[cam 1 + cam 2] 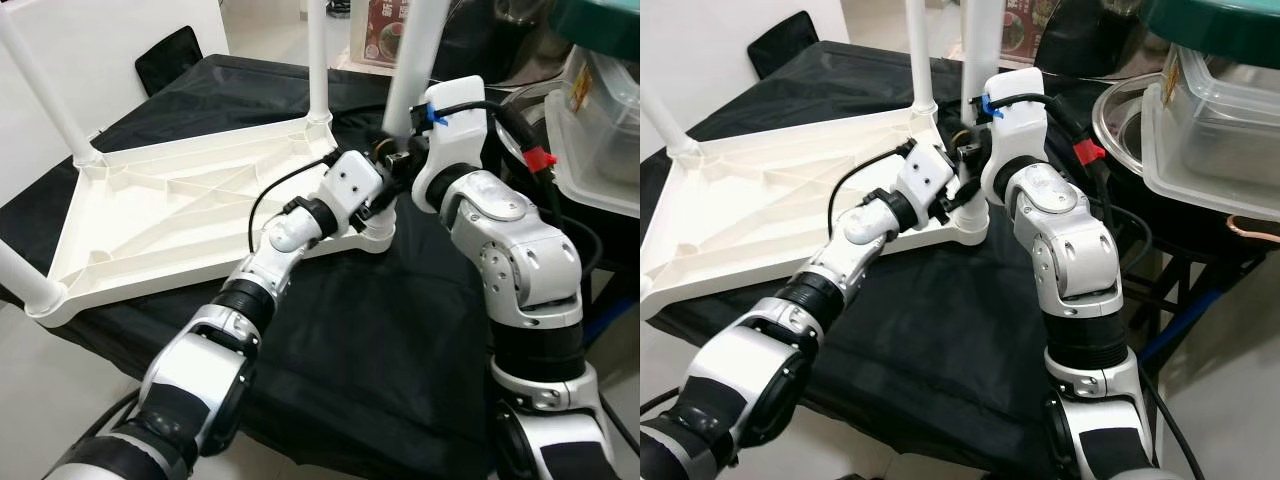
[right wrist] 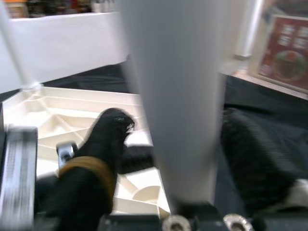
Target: Building children table
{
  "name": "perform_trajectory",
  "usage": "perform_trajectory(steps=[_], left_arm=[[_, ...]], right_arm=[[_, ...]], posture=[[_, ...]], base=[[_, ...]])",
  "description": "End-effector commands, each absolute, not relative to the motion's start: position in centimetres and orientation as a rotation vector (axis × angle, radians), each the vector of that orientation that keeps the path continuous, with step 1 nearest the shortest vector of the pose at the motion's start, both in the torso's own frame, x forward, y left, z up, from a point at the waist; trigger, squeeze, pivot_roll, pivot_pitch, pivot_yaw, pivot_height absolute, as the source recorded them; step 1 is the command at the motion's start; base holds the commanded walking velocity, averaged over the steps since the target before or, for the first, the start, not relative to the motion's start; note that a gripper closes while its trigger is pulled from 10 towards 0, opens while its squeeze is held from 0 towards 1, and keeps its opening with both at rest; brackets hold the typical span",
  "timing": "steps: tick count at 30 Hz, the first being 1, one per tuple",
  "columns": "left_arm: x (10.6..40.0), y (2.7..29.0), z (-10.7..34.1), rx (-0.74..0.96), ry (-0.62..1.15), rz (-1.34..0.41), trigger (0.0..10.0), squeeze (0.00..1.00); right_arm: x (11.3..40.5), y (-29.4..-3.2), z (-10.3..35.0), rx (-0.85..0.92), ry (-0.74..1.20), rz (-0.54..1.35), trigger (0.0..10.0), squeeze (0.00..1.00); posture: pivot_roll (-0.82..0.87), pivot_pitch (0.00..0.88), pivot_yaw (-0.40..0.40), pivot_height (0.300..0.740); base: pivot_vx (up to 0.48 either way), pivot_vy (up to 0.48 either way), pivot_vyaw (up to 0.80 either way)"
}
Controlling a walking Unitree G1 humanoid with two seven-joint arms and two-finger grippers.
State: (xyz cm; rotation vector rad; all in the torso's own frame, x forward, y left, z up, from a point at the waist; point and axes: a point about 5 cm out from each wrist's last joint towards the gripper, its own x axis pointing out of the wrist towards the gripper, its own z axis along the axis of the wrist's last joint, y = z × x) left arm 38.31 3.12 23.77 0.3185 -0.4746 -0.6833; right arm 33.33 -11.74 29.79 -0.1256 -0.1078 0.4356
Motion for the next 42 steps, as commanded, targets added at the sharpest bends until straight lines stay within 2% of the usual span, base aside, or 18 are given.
perform_trajectory(steps=[1,7,8,9,10,17,23,25,29,30,31,32,33,36,39,40,41,42], left_arm=[[38.6,3.6,24.2,0.314,-0.477,-0.66,0.0,0.0],[38.6,3.6,24.3,0.315,-0.482,-0.66,0.0,0.0],[38.6,3.6,24.3,0.314,-0.483,-0.66,0.0,0.0],[38.6,3.6,24.3,0.314,-0.483,-0.66,0.0,0.0],[38.6,3.6,24.4,0.314,-0.483,-0.661,0.0,0.0],[38.7,3.8,24.6,0.307,-0.489,-0.657,0.0,0.0],[38.9,4.6,25.6,0.233,-0.506,-0.645,0.0,0.0],[39.2,6.3,26.7,0.155,-0.524,-0.61,0.0,0.0],[39.4,7.2,27.2,0.107,-0.533,-0.592,0.0,0.0],[39.6,8.8,28.1,0.011,-0.553,-0.561,0.0,0.0],[39.6,8.8,28.1,0.011,-0.553,-0.561,0.0,0.0],[39.7,10.6,29.0,-0.099,-0.579,-0.534,0.0,0.0],[39.7,10.6,29.0,-0.099,-0.579,-0.534,0.0,0.0],[38.6,17.4,32.1,-0.464,-0.733,-0.483,0.0,0.0],[38.3,18.4,32.6,-0.523,-0.765,-0.481,0.0,0.0],[37.8,20.0,33.1,-0.627,-0.806,-0.477,0.0,0.0],[37.8,20.0,33.1,-0.627,-0.806,-0.477,0.0,0.0],[37.3,21.9,33.6,-0.831,-0.859,-0.467,0.0,0.0]], right_arm=[[33.3,-11.1,30.4,-0.125,-0.137,0.522,10.0,1.0],[33.5,-12.3,31.5,-0.185,-0.194,0.6,10.0,1.0],[33.5,-12.5,31.6,-0.194,-0.202,0.606,10.0,0.76],[33.5,-12.5,31.6,-0.194,-0.202,0.606,10.0,0.76],[33.7,-12.7,31.7,-0.209,-0.21,0.607,10.0,0.0],[34.4,-13.0,32.8,-0.233,-0.26,0.616,10.0,0.0],[34.1,-13.7,34.1,-0.131,-0.333,0.671,10.0,0.0],[33.4,-15.0,34.7,-0.072,-0.369,0.719,10.0,0.0],[33.1,-15.6,34.9,-0.052,-0.383,0.742,10.0,0.0],[32.7,-16.6,35.1,-0.028,-0.402,0.764,10.0,0.0],[32.7,-16.6,35.1,-0.028,-0.402,0.764,10.0,0.0],[32.4,-17.7,35.3,0.004,-0.418,0.764,10.0,0.0],[32.4,-17.7,35.3,0.004,-0.418,0.764,10.0,0.0],[32.2,-20.0,34.0,0.128,-0.424,0.689,10.0,0.0],[32.3,-20.2,33.6,0.141,-0.417,0.675,10.0,0.0],[32.3,-20.1,32.8,0.149,-0.395,0.668,10.0,0.0],[32.3,-20.1,32.8,0.149,-0.395,0.668,10.0,0.0],[32.6,-19.9,31.7,0.153,-0.358,0.653,10.0,0.0]], posture=[[-0.14,0.103,0.031,0.74],[-0.13,0.107,0.028,0.74],[-0.13,0.108,0.028,0.74],[-0.13,0.108,0.028,0.74],[-0.13,0.108,0.028,0.74],[-0.13,0.109,0.027,0.74],[-0.12,0.101,0.024,0.74],[-0.11,0.087,0.024,0.74],[-0.11,0.087,0.024,0.74],[-0.11,0.08,0.023,0.74],[-0.11,0.08,0.023,0.74],[-0.11,0.085,0.021,0.74],[-0.11,0.085,0.021,0.74],[-0.11,0.086,0.02,0.74],[-0.11,0.086,0.02,0.74],[-0.1,0.08,0.021,0.74],[-0.1,0.08,0.021,0.74],[-0.1,0.084,0.021,0.74]], base=[[0.0,0.0,0.0],[0.0,0.0,0.0],[0.0,0.0,0.0],[0.0,0.0,0.0],[0.0,0.0,0.0],[0.0,0.0,0.0],[0.0,0.0,0.0],[0.0,0.0,0.0],[0.0,0.0,0.0],[0.0,0.0,0.0],[0.0,0.0,0.0],[0.0,0.0,0.0],[0.0,0.0,0.0],[0.0,0.0,0.0],[0.0,0.0,0.0],[0.0,0.0,0.0],[0.0,0.0,0.0],[0.0,0.0,0.0]])
